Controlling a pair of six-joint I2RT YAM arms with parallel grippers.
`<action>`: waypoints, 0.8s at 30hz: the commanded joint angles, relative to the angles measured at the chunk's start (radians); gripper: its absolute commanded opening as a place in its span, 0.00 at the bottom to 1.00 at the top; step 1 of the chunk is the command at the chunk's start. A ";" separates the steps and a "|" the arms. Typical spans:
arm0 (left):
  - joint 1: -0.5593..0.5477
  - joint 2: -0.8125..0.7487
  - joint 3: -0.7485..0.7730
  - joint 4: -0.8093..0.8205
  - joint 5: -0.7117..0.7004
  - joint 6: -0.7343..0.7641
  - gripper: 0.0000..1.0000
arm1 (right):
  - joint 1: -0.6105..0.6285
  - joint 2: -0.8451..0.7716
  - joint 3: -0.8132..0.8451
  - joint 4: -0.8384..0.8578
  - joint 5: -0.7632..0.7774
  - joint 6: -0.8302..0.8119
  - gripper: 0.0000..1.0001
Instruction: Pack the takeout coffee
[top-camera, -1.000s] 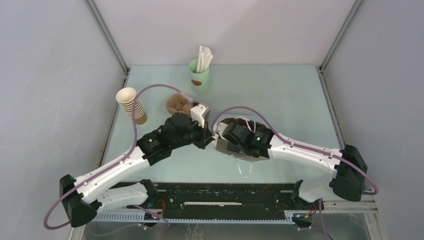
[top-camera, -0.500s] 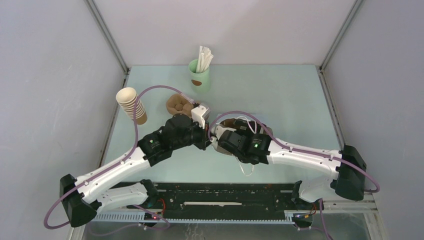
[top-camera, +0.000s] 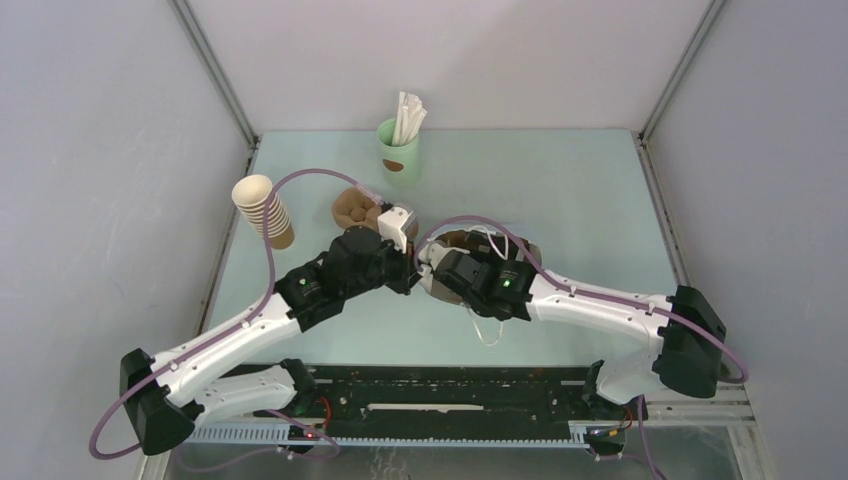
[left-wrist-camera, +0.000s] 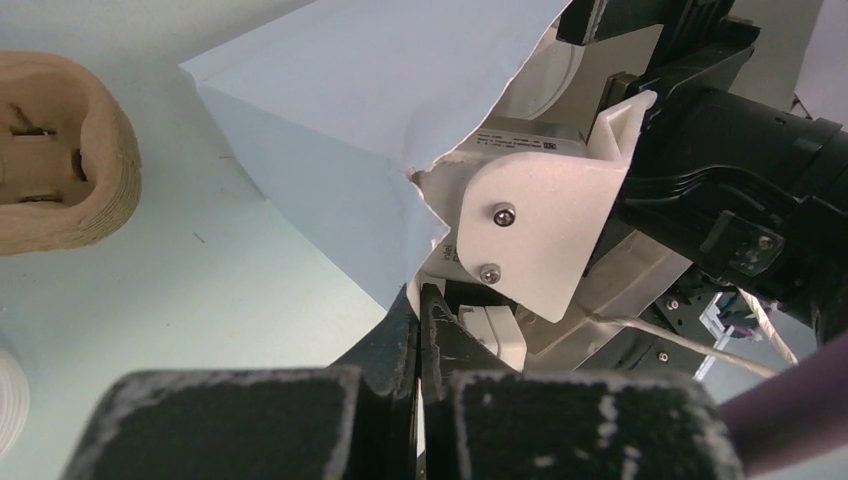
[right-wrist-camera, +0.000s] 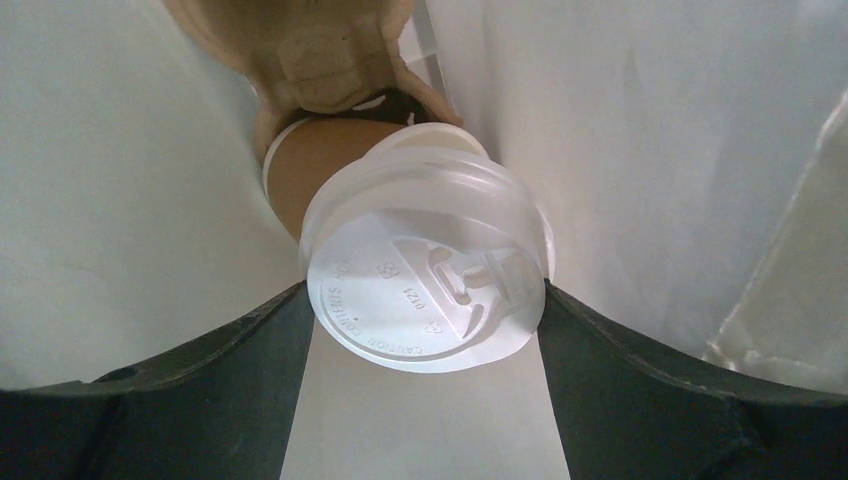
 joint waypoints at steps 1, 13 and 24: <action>-0.022 -0.017 -0.023 0.010 0.094 -0.021 0.00 | -0.034 0.034 -0.003 0.067 -0.012 0.019 0.87; -0.022 -0.015 -0.017 0.013 0.092 -0.023 0.00 | -0.057 0.035 -0.009 0.038 -0.067 0.068 0.88; -0.022 -0.004 0.006 0.012 0.052 -0.040 0.00 | -0.054 0.009 -0.010 0.068 -0.084 0.050 0.89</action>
